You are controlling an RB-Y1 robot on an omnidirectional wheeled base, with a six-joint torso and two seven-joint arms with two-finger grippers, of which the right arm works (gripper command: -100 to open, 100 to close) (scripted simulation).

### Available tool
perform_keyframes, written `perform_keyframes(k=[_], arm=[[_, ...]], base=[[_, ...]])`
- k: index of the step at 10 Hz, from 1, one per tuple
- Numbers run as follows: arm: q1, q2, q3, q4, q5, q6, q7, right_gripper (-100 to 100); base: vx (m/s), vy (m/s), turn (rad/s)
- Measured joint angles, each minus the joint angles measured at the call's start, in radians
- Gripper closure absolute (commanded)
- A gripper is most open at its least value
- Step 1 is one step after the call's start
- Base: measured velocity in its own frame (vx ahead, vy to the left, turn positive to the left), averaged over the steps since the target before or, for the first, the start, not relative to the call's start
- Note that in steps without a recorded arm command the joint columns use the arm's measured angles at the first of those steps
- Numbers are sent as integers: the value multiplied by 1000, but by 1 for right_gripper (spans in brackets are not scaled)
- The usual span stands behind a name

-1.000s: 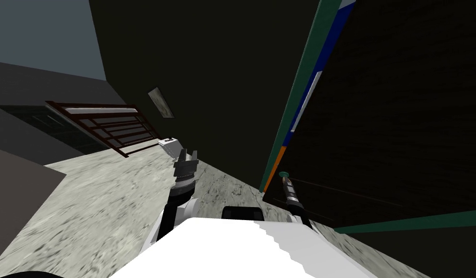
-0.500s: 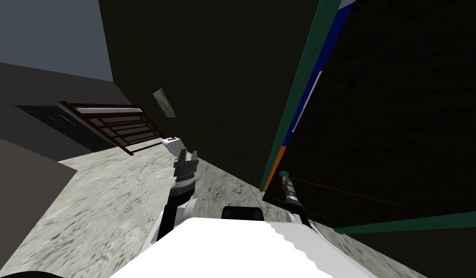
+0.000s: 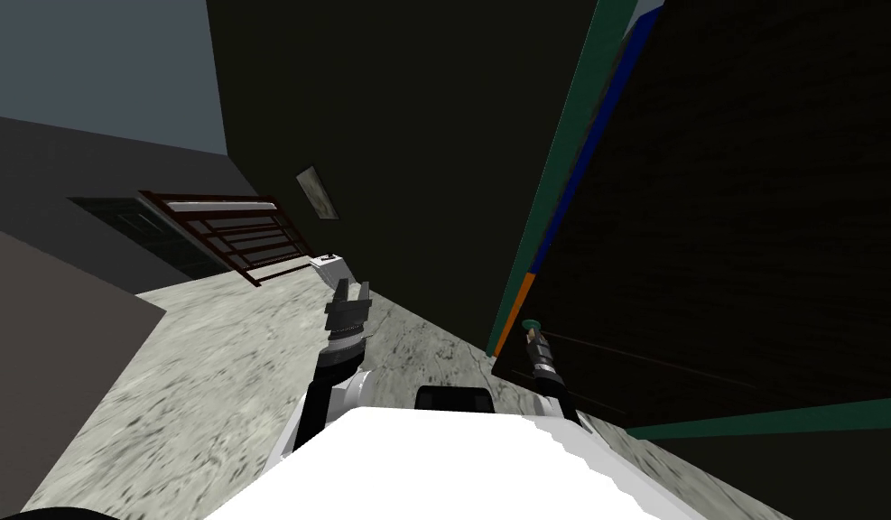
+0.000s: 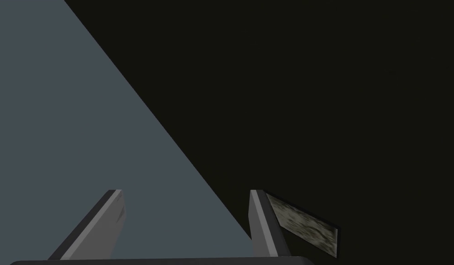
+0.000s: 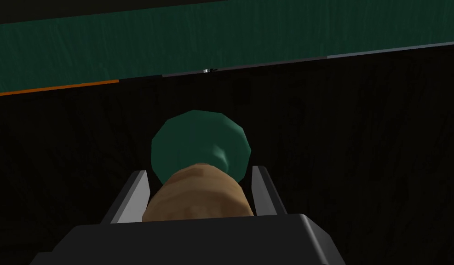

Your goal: Pull the door open

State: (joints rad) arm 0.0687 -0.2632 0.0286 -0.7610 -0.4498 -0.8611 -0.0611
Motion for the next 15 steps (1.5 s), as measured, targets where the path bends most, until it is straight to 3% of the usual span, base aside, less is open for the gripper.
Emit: perform_keyframes(k=[15], arm=[[-57, 15, -3, 38, -39, 5, -353, 100]], base=[[-48, -9, 42]])
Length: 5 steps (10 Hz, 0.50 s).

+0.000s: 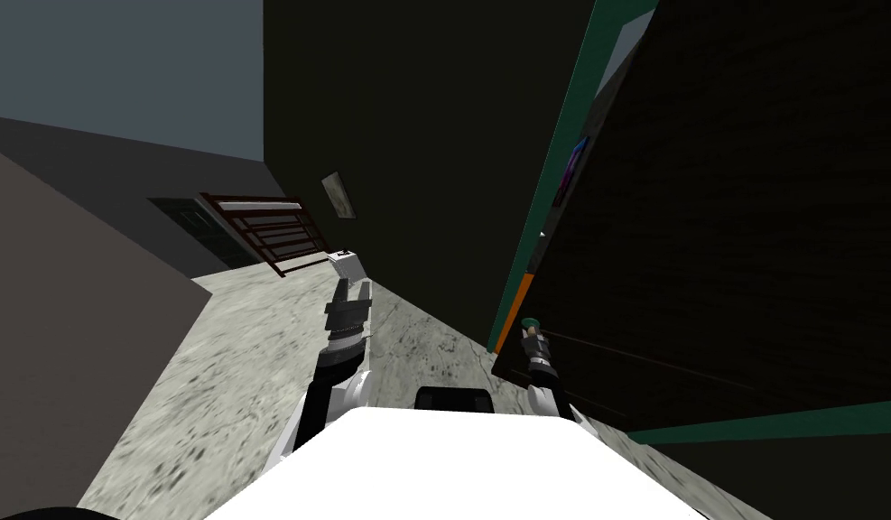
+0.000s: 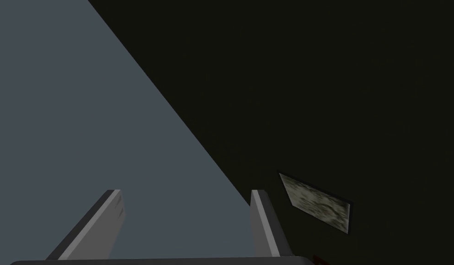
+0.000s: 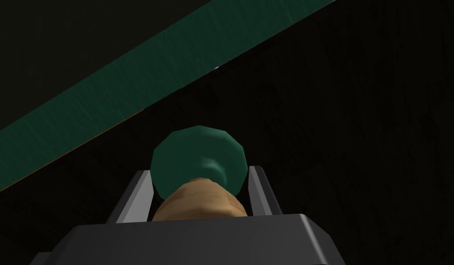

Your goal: Pull the door open

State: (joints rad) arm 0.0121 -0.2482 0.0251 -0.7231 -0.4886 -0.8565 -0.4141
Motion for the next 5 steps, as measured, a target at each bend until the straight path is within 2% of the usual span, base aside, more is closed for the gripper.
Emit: perform_keyframes(k=[5], arm=[[-24, 4, -1, 19, -13, -2, -124, 100]], base=[[-42, -12, 41]])
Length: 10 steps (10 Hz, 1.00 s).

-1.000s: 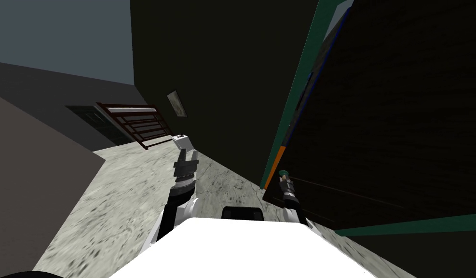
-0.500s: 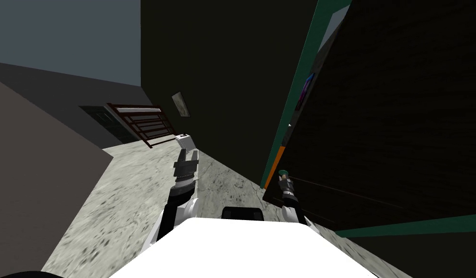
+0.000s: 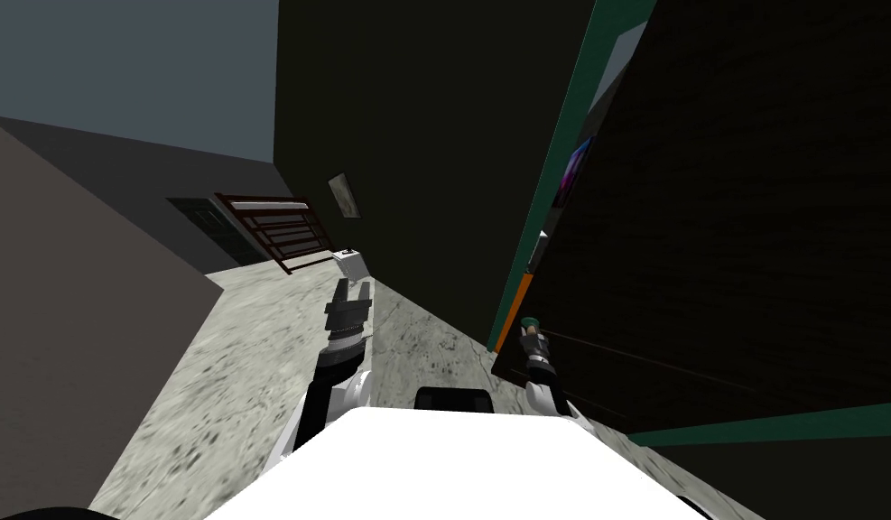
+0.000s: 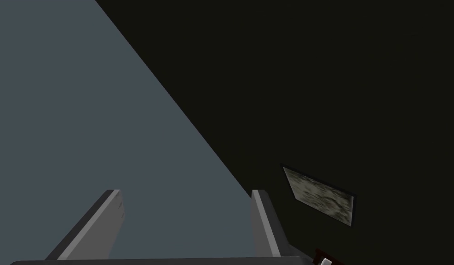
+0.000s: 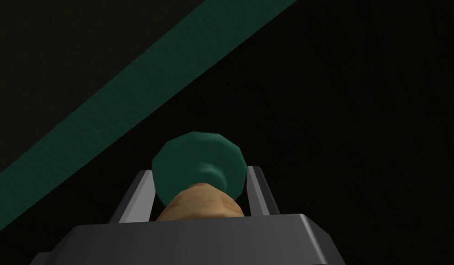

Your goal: Pull the door open

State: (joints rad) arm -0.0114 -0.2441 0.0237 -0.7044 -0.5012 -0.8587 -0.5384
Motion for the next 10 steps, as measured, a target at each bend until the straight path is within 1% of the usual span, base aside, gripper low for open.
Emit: perform_keyframes(k=[2, 3, 4, 5, 6, 8, 9, 10], arm=[[-6, 2, -2, -1, -7, 2, -55, 100], [-4, 3, -3, -10, -10, 7, -75, 100], [-12, 3, -4, -2, -13, 7, -101, 100], [-24, 1, -1, 21, -13, -3, -127, 100], [-22, 2, -3, 16, -16, -2, -152, 100], [-19, 6, -6, -3, -22, 11, -196, 100], [-28, 8, -6, 6, -25, 8, -220, 100], [-38, 8, -4, 24, -25, 0, -242, 100]], base=[[-51, -15, 46], [-45, -6, 29], [-38, -3, 26], [-35, -5, 36], [-50, -22, 59], [-39, -17, 32], [-30, -9, 19], [-31, -8, 31]])
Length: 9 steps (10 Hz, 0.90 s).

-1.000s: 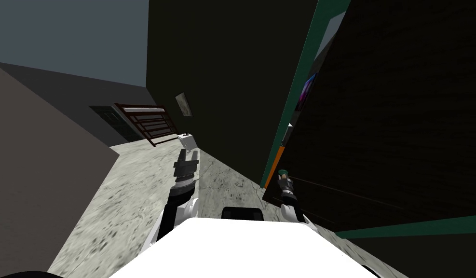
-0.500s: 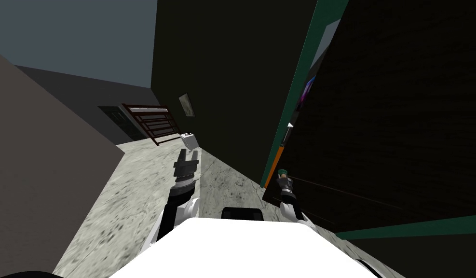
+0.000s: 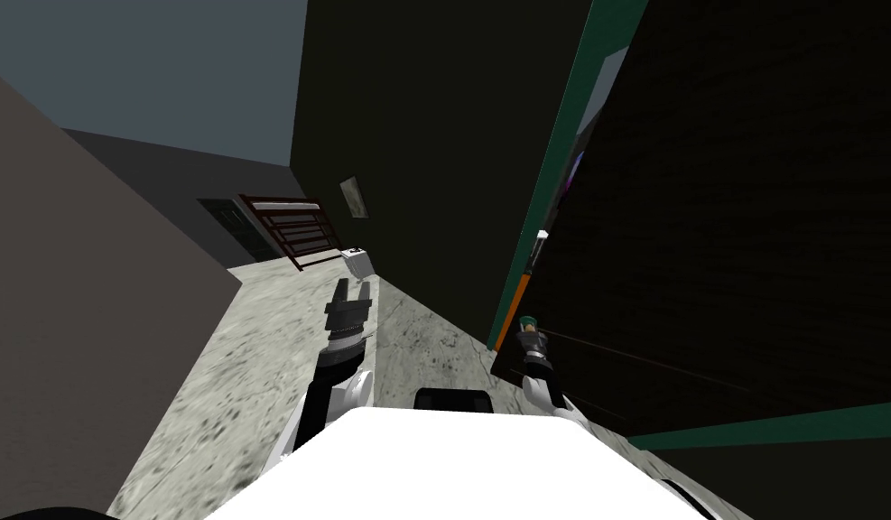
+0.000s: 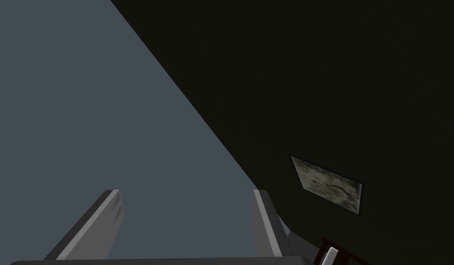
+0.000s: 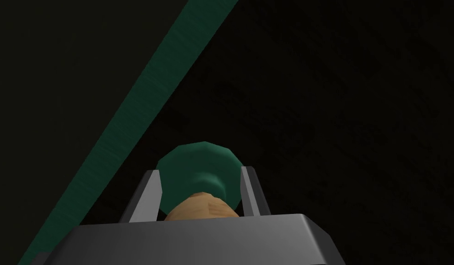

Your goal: Pull the door open

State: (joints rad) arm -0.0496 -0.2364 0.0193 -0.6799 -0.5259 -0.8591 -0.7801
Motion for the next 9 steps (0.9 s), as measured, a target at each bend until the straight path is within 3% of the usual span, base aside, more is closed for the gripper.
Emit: perform_keyframes(k=[5, 7, 8, 9], arm=[[-4, 5, -4, -15, -15, 10, -119, 100], [-19, 3, -4, 3, -18, 10, -168, 100], [-7, 6, -7, -21, -22, 18, -190, 100], [-27, 6, -4, 11, -22, 6, -216, 100]], base=[[-40, -18, 37], [-30, -22, 35], [-29, -16, 18], [-33, -6, 38]])
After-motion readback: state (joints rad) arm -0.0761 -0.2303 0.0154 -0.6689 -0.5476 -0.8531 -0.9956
